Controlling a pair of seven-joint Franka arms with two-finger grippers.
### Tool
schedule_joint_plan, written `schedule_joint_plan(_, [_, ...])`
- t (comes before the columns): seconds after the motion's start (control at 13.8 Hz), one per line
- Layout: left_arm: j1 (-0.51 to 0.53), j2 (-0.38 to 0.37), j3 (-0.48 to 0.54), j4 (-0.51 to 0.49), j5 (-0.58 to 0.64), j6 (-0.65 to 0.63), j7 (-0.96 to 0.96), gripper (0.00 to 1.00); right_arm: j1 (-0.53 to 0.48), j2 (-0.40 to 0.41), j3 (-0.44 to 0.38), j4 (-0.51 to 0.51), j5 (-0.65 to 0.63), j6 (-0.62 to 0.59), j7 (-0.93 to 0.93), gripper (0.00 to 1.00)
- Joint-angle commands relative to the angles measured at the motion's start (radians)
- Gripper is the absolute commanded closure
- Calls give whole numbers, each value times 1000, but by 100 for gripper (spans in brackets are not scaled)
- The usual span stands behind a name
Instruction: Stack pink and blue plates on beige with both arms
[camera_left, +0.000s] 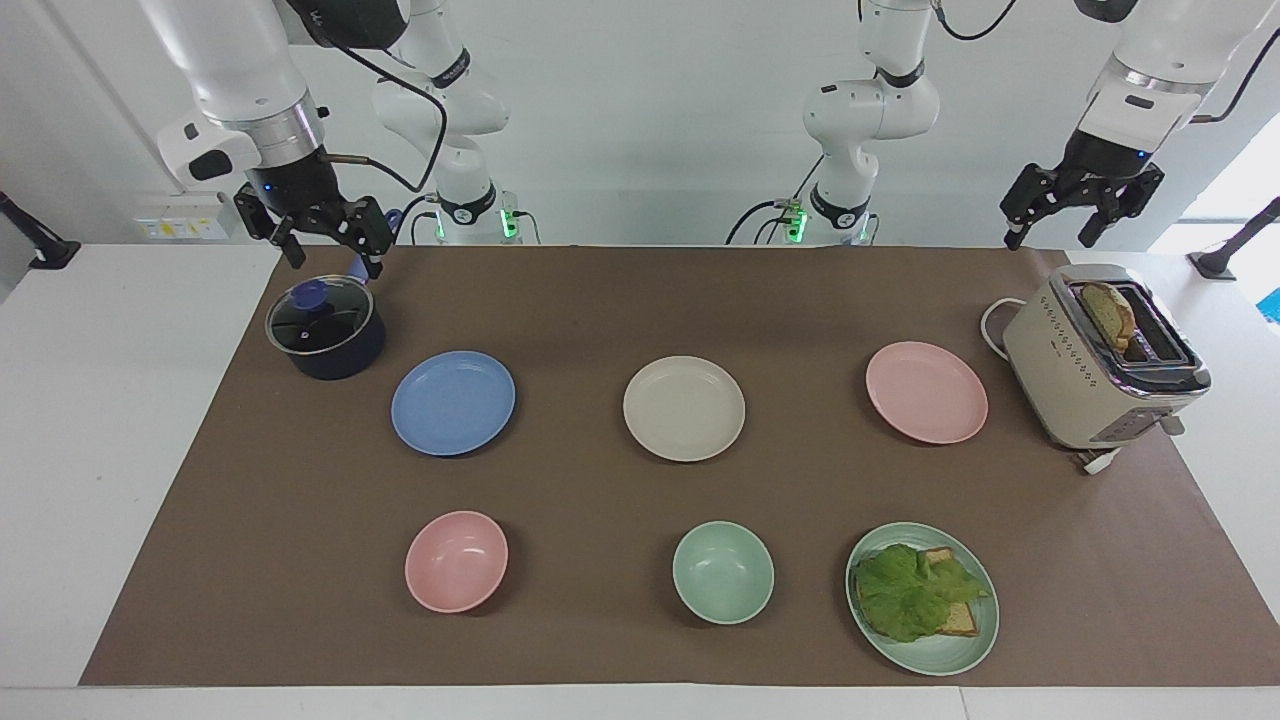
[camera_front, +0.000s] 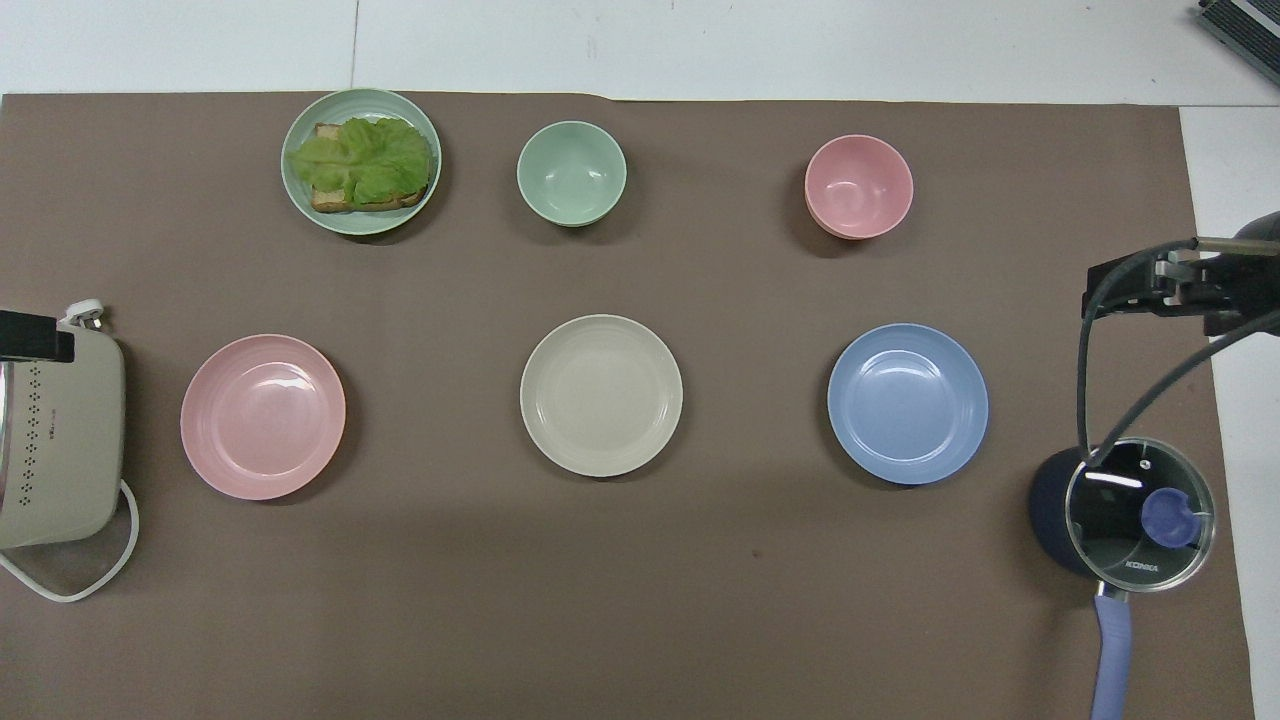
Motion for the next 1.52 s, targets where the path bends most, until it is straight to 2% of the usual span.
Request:
schedule_joint_plan(0.0, [7,-7,-5,-7,7,-9,13,0,-4,-15,-5,-10,25,-13,-16,0])
schedule_joint_plan(1.16, [10,-9,-5,-13,7,-7,7,0,-5,-15,-7,-11,24,-10,-18,0])
schedule_joint_plan(1.23, [16,-7,-4,-23,7,-7,7,0,-5,-17,-7,-11,24,-10,-18,0])
schedule_joint_plan(1.45, [31,2,-4,-175,10,68,21,0,-5,-17,-8,-11,24,-10,-19,0])
